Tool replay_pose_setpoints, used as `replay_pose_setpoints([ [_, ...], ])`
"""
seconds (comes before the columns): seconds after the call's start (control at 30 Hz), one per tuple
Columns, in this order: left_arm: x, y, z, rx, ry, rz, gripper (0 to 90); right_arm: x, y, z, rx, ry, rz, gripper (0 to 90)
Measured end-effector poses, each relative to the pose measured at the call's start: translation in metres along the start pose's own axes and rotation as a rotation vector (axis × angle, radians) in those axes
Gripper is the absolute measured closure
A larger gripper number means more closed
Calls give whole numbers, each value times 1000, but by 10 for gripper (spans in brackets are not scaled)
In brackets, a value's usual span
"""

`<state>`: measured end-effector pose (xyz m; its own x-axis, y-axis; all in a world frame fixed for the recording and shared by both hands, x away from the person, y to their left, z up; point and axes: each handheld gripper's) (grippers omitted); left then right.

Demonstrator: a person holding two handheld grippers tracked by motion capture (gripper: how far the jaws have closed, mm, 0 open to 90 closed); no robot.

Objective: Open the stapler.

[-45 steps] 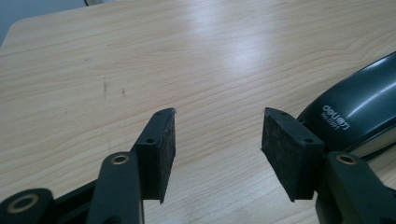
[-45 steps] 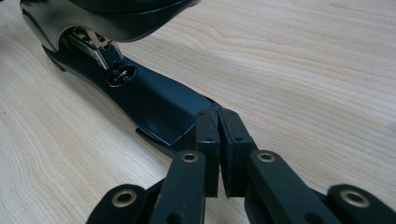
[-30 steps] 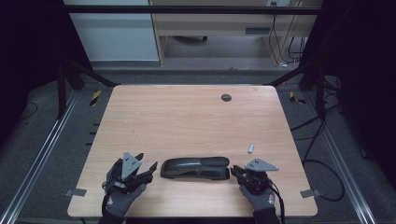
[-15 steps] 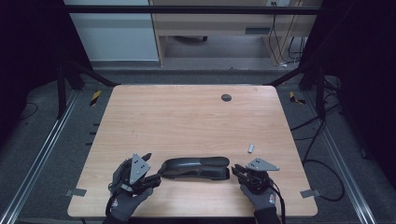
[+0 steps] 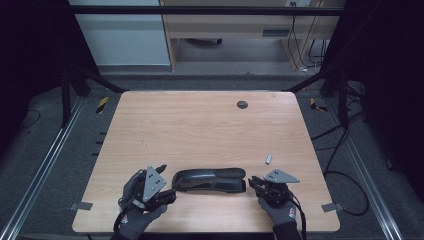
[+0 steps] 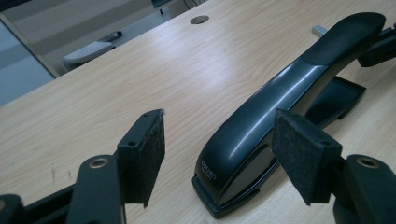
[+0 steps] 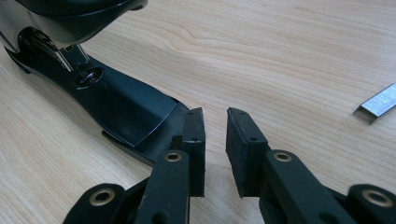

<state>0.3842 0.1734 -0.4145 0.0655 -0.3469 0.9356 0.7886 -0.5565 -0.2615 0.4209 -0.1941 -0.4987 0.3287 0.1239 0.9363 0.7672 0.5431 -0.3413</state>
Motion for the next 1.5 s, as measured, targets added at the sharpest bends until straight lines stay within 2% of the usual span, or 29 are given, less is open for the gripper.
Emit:
replay_pose_setpoints([
  [0.33, 4, 4, -4, -23, 12, 12, 344, 0, 0, 0, -5, 0, -4, 774],
  [0.77, 13, 8, -17, -75, 69, 20, 336, 1, -2, -3, -23, 14, -2, 771],
  [1.07, 15, 15, -23, -93, 84, 31, 330, 1, -1, -4, -27, 6, 1, 771],
  [1.1, 16, 16, -25, -101, 99, 34, 329, 1, -2, -3, -27, 11, 1, 771],
  [1.23, 18, 19, -29, -112, 109, 35, 325, 1, -2, -3, -27, 4, -2, 770],
  [1.5, 22, 28, -37, -130, 154, 59, 314, 2, -2, -4, -29, 11, -4, 772],
])
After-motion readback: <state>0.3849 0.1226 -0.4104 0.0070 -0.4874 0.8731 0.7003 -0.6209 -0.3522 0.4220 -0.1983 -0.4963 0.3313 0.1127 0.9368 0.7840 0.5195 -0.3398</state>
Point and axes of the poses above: each handheld gripper's, and its own axes: y roughly forward along the jaws, x roughly out of its top, z roughly to its left, and after that the axes turned 13 degrees about -z, right-handed
